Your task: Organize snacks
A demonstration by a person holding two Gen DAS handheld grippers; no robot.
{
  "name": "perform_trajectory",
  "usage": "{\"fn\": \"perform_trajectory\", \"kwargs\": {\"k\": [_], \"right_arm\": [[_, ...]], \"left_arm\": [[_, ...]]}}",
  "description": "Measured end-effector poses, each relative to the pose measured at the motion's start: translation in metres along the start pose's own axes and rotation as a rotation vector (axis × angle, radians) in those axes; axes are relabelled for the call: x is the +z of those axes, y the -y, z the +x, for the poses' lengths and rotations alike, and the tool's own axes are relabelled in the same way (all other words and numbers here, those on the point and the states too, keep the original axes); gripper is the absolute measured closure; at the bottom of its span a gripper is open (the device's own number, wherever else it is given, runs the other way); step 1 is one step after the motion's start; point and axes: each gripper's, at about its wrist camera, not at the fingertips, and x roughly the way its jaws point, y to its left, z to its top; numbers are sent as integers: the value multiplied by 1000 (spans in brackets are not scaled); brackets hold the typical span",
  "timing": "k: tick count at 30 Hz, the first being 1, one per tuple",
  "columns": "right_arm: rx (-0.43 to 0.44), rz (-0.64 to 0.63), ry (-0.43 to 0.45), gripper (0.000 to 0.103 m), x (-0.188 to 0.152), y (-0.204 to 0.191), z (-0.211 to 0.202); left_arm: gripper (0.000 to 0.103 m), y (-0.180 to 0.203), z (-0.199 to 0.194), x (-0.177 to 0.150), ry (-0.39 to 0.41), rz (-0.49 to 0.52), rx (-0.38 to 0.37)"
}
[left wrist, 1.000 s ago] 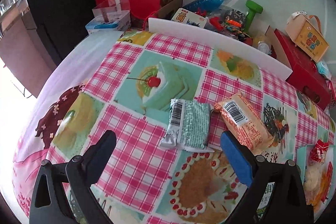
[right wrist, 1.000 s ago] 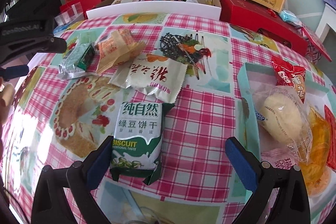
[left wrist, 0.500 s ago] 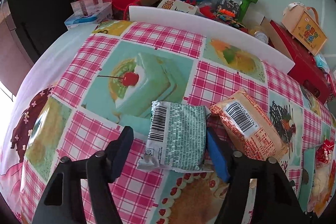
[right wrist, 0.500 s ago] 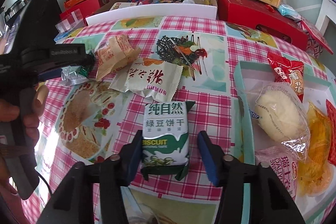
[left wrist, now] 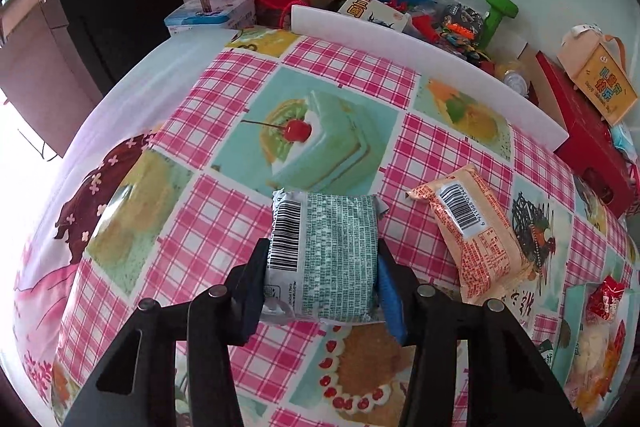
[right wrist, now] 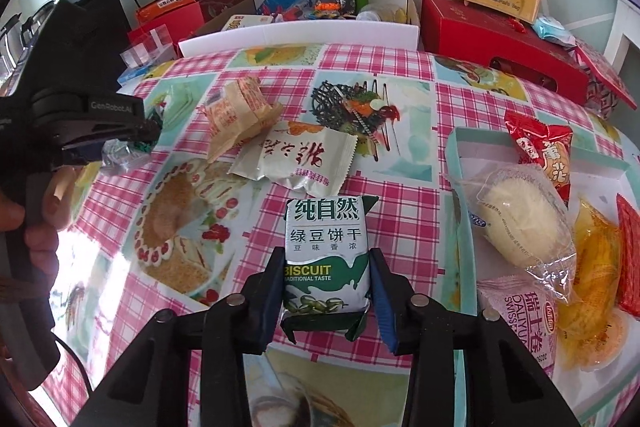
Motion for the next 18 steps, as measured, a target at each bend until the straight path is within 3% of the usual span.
{"fn": "perform_trajectory", "kwargs": {"k": [6, 18], "right_arm": [[-7, -12, 22, 61, -1, -2, -20], [16, 13, 55, 61, -3, 7, -49]], "left_arm": [[52, 2, -16, -13, -37, -23, -35], [52, 15, -59, -53, -16, -9, -76]]}}
